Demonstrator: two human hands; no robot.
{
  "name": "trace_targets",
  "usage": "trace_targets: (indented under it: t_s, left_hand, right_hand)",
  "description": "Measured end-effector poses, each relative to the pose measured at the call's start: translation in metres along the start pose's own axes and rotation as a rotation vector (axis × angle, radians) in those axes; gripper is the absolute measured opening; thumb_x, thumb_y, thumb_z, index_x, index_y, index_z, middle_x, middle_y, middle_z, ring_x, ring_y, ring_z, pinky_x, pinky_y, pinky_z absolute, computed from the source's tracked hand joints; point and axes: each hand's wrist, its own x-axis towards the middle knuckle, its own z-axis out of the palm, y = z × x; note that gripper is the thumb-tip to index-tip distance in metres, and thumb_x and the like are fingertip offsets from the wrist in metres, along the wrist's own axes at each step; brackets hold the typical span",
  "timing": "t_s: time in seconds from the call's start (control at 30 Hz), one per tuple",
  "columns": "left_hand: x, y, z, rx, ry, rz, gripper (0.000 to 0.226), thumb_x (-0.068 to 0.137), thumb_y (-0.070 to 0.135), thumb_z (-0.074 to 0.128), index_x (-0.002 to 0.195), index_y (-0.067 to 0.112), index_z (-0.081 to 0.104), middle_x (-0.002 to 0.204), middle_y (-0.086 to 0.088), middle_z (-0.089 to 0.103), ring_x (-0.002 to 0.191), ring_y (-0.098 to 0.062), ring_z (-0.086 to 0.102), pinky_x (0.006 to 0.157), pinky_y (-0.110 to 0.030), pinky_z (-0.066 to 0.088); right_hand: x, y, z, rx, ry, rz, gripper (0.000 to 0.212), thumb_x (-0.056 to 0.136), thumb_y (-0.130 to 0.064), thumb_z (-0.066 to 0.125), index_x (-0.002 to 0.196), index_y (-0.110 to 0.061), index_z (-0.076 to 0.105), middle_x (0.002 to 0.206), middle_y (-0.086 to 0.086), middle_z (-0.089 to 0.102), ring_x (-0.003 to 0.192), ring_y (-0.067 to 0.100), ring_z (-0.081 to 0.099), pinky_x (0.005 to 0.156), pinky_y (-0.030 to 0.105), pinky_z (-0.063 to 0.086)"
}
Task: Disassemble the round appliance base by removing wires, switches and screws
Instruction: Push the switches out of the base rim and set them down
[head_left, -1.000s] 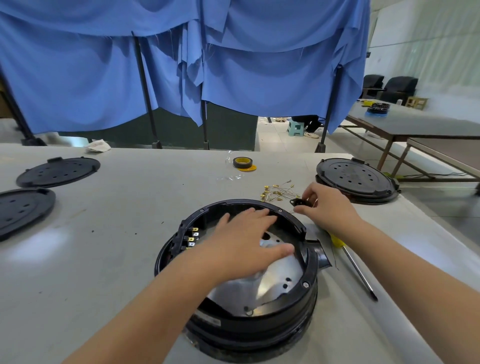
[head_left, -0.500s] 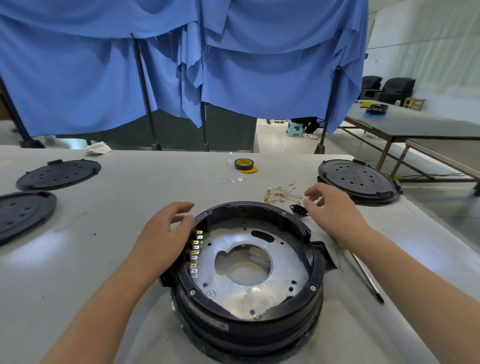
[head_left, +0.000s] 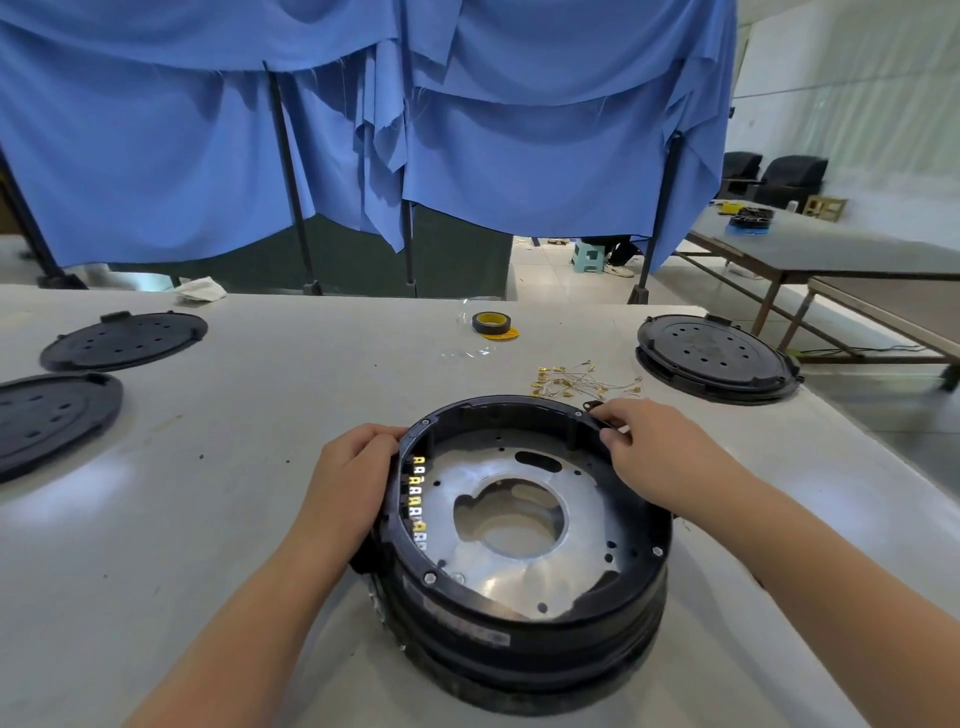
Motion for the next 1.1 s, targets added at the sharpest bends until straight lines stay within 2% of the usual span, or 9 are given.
trace_targets:
  t_s: [0.17, 0.33, 0.53, 0.67, 0.87, 0.93, 1.0, 1.03, 1.1]
  left_hand:
    - [-0.002, -0.001, 0.0, -0.048, -0.141, -0.041, 0.02, 0.086, 0.007, 0.05, 0.084, 0.006, 0.07, 0.087, -0.002, 0.072, 0.081, -0.01, 0.065, 0.057, -0.015, 0.047]
    - [-0.003, -0.003, 0.001, -0.04, -0.198, 0.006, 0.011, 0.087, 0.015, 0.059, 0.088, 0.007, 0.067, 0.086, -0.007, 0.071, 0.078, -0.012, 0.065, 0.075, -0.031, 0.052]
    - [-0.004, -0.008, 0.005, -0.067, -0.221, 0.028, 0.012, 0.083, 0.016, 0.069, 0.088, 0.011, 0.06, 0.071, -0.008, 0.063, 0.06, -0.013, 0.057, 0.053, -0.019, 0.047]
    - [-0.009, -0.008, 0.008, -0.075, -0.306, 0.047, 0.024, 0.079, 0.025, 0.074, 0.087, 0.013, 0.056, 0.073, -0.011, 0.06, 0.065, -0.019, 0.055, 0.066, -0.036, 0.045]
    - [-0.019, -0.002, 0.014, -0.031, -0.388, 0.071, 0.033, 0.073, 0.041, 0.076, 0.068, 0.017, 0.053, 0.066, -0.006, 0.06, 0.064, -0.018, 0.055, 0.069, -0.036, 0.045]
    - [-0.019, -0.002, 0.014, -0.024, -0.391, 0.071, 0.032, 0.079, 0.036, 0.074, 0.066, 0.015, 0.054, 0.065, -0.008, 0.061, 0.062, -0.018, 0.055, 0.068, -0.034, 0.044]
    - [-0.019, -0.002, 0.012, -0.002, -0.404, 0.086, 0.031, 0.081, 0.036, 0.072, 0.065, 0.015, 0.056, 0.063, -0.008, 0.061, 0.061, -0.017, 0.052, 0.066, -0.033, 0.043]
    - [-0.018, -0.002, 0.01, 0.019, -0.415, 0.1, 0.031, 0.081, 0.038, 0.07, 0.063, 0.017, 0.058, 0.06, -0.003, 0.06, 0.058, -0.016, 0.051, 0.064, -0.029, 0.043]
    - [-0.019, 0.0, 0.006, 0.055, -0.448, 0.129, 0.032, 0.081, 0.042, 0.069, 0.059, 0.021, 0.059, 0.053, 0.006, 0.056, 0.054, -0.01, 0.05, 0.059, -0.018, 0.042]
  right_hand:
    - [0.008, 0.007, 0.001, 0.009, 0.029, 0.004, 0.033, 0.095, -0.013, 0.045, 0.122, -0.024, 0.06, 0.119, 0.004, 0.064, 0.108, 0.025, 0.057, 0.089, 0.032, 0.043]
    - [0.018, 0.015, 0.002, 0.034, 0.028, -0.051, 0.037, 0.096, -0.011, 0.044, 0.127, -0.026, 0.06, 0.13, 0.002, 0.061, 0.118, 0.027, 0.053, 0.097, 0.034, 0.04]
    - [0.038, 0.01, -0.002, -0.042, -0.063, -0.167, 0.037, 0.099, -0.016, 0.043, 0.133, -0.027, 0.055, 0.138, 0.0, 0.055, 0.128, 0.023, 0.048, 0.104, 0.029, 0.034]
    - [0.055, 0.004, -0.006, -0.045, -0.124, -0.165, 0.038, 0.099, -0.013, 0.044, 0.132, -0.026, 0.056, 0.139, 0.003, 0.054, 0.127, 0.026, 0.048, 0.108, 0.035, 0.034]
    - [0.057, 0.002, 0.005, -0.018, -0.041, -0.157, 0.035, 0.097, -0.01, 0.046, 0.128, -0.02, 0.059, 0.135, 0.004, 0.056, 0.124, 0.025, 0.048, 0.104, 0.034, 0.036]
    - [0.052, -0.001, 0.005, -0.037, 0.092, -0.241, 0.033, 0.093, -0.01, 0.05, 0.124, -0.015, 0.06, 0.129, 0.005, 0.057, 0.12, 0.024, 0.049, 0.101, 0.034, 0.038]
    - [0.041, -0.012, 0.002, 0.055, 0.209, -0.321, 0.024, 0.091, -0.011, 0.053, 0.112, -0.015, 0.065, 0.113, 0.002, 0.062, 0.103, 0.019, 0.055, 0.089, 0.03, 0.043]
    - [0.034, -0.019, 0.0, 0.134, 0.197, -0.331, 0.017, 0.091, -0.015, 0.054, 0.102, -0.018, 0.067, 0.102, -0.001, 0.066, 0.091, 0.016, 0.059, 0.082, 0.027, 0.045]
    - [0.02, -0.037, -0.003, 0.303, -0.02, -0.271, 0.018, 0.092, -0.026, 0.054, 0.084, -0.02, 0.069, 0.082, -0.004, 0.07, 0.074, 0.014, 0.063, 0.068, 0.026, 0.049]
